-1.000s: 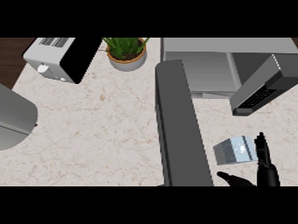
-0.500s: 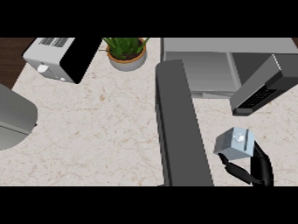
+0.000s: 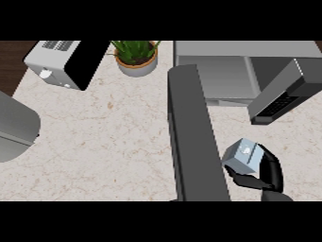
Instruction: Pick up the milk, place it into the microwave and close the microwave
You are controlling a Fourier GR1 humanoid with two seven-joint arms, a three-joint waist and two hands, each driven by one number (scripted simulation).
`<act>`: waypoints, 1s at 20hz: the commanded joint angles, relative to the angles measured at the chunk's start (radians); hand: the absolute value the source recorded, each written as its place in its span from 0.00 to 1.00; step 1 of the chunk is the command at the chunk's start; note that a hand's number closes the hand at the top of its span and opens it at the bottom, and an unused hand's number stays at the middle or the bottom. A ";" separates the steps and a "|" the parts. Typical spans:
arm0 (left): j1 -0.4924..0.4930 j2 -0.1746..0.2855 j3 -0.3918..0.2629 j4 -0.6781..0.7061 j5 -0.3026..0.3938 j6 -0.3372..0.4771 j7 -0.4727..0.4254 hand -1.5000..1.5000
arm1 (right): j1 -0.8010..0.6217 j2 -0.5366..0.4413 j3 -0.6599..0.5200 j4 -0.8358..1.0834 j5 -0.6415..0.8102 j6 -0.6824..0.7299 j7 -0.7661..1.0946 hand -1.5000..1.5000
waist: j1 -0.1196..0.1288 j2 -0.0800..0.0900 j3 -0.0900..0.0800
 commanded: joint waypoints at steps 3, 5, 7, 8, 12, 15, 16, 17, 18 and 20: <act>-0.015 0.014 0.007 -0.072 0.111 -0.011 0.009 0.00 | -0.086 -0.054 0.038 0.112 0.035 0.140 -0.089 1.00 | 0.015 0.006 0.004; -0.014 0.001 -0.013 -0.072 0.081 -0.019 0.003 0.00 | -0.179 -0.050 0.050 0.138 0.044 0.151 -0.033 1.00 | 0.027 0.008 0.004; 0.014 0.004 -0.003 -0.104 0.131 -0.016 0.021 0.00 | -0.200 -0.044 0.055 0.159 0.054 0.139 -0.052 1.00 | 0.022 0.006 0.003; -0.021 0.022 0.023 -0.085 0.150 0.011 0.028 0.00 | -0.229 -0.034 0.070 0.172 0.072 0.125 -0.049 1.00 | 0.023 0.009 0.004; -0.018 0.045 0.051 -0.052 0.157 -0.024 0.018 0.00 | -0.340 -0.015 0.062 0.216 0.084 0.051 0.009 1.00 | 0.023 0.008 0.003; 0.019 0.024 0.028 -0.090 0.162 -0.022 0.045 0.00 | -0.329 -0.056 0.048 0.234 0.086 0.054 -0.064 1.00 | 0.018 0.008 0.003; -0.008 0.033 0.041 -0.062 0.157 -0.015 0.040 0.00 | -0.384 -0.065 0.036 0.239 0.074 0.069 -0.014 1.00 | 0.018 0.009 0.003; -0.016 0.013 0.010 -0.083 0.133 0.009 0.065 0.00 | -0.405 -0.066 0.049 0.233 0.088 0.053 0.012 1.00 | 0.011 0.007 0.002; 0.013 0.019 0.035 -0.048 0.139 -0.061 0.009 0.00 | -0.418 -0.067 0.033 0.262 0.079 0.054 0.000 1.00 | 0.025 0.008 0.002; -0.042 -0.001 0.019 -0.032 0.104 -0.009 0.031 0.00 | -0.463 -0.060 0.039 0.268 0.087 0.037 0.033 1.00 | 0.015 0.008 0.002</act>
